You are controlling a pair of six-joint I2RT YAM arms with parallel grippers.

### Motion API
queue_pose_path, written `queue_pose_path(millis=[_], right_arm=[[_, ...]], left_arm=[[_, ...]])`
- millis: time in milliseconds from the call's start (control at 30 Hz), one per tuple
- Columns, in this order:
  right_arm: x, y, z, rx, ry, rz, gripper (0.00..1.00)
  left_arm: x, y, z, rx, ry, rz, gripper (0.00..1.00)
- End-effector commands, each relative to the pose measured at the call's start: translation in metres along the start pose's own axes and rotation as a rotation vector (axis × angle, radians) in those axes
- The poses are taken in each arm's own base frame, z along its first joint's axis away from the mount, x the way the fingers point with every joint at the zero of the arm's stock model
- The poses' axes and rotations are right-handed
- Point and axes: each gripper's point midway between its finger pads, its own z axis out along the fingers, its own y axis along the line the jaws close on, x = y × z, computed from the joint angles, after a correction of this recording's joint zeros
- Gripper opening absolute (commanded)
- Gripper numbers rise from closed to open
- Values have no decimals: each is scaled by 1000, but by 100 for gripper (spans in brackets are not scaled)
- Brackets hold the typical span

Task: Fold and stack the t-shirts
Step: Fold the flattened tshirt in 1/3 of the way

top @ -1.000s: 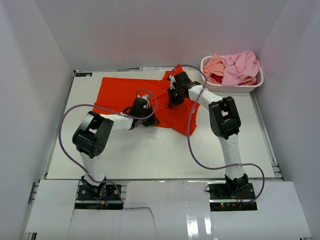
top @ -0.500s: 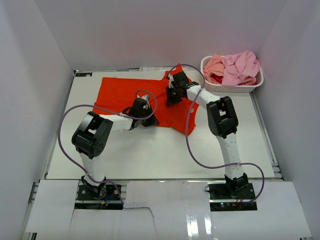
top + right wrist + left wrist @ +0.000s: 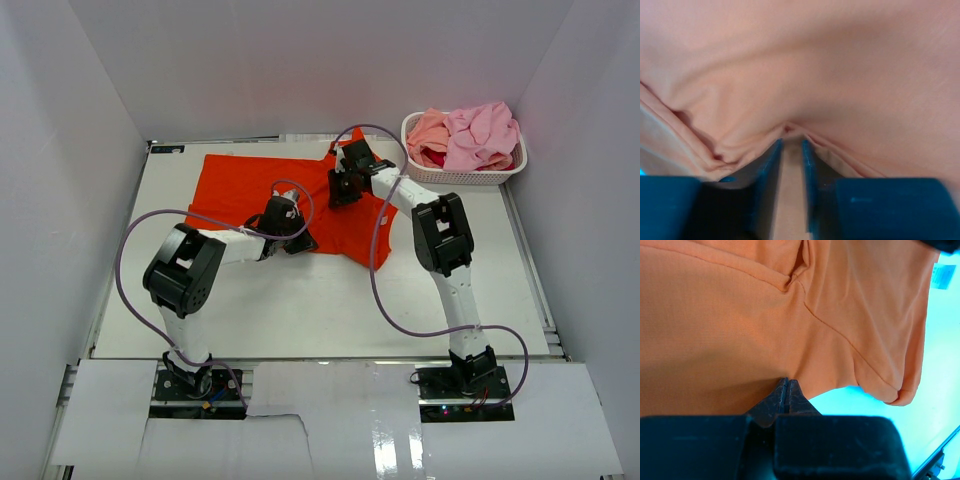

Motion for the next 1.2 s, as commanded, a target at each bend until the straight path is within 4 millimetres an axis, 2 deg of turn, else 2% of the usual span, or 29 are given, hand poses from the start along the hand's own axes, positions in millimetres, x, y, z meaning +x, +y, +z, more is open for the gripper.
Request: queue_pose_path(millis=[0,100,133,167,200,233,267,300,333,367,400,433,467,500,533,567,600,667,700,767,800,900,1167], right_arm=[[-40,6,-26,13,-83,-53,35],[-30,6,-39,26,-82,-67,45],[-39,9,-58,39,-122,-79,48],[-28,6,-60,51,-111,-78,49],[-27,6,-68,59,-114,-91,49],[-35,11,-87,65,-146,-99,49],[-26,11,-92,67,-132,-97,50],[-21,12,-101,71,-120,-94,54],[-23,17,-117,72,-134,-96,56],[-10,15,-120,79,-100,-89,58],[-3,17,-136,84,-83,-87,59],[4,15,-141,101,-72,-85,62],[27,10,-141,114,-29,-74,63],[26,14,-158,116,-62,-80,66],[35,13,-163,126,-57,-71,67],[56,9,-163,139,-19,-51,67],[59,10,-175,149,-36,-43,68],[78,8,-180,159,-11,-9,68],[95,8,-184,159,10,3,68],[107,10,-189,149,10,21,69],[122,9,-187,142,36,33,69],[136,10,-187,103,49,69,69],[152,12,-179,-30,41,149,66]], left_arm=[[3,-5,-11,-2,7,25,0],[2,-5,-12,-3,3,32,0],[1,-6,-13,-2,0,35,0],[-1,-7,-13,-4,-3,39,0],[-2,-8,-14,-2,-3,42,0],[-5,-11,-15,5,-9,45,0],[-7,-13,-16,11,-14,47,0],[-8,-16,-17,19,-14,48,0],[-10,-19,-18,25,-16,47,0],[-12,-21,-19,30,-20,47,0],[-14,-23,-20,34,-23,46,0],[-16,-25,-21,35,-26,49,0],[-17,-26,-23,32,-27,48,0],[-21,-28,-24,33,-33,52,0],[-23,-28,-24,30,-38,59,0],[-24,-29,-25,30,-40,60,0],[-26,-31,-24,33,-43,63,0],[-27,-32,-23,35,-41,64,0],[-26,-32,-22,38,-37,63,0],[-24,-30,-21,33,-31,58,0],[-24,-30,-20,32,-30,58,0],[-23,-27,-18,26,-28,61,0],[-20,-17,-3,-6,-12,74,0]])
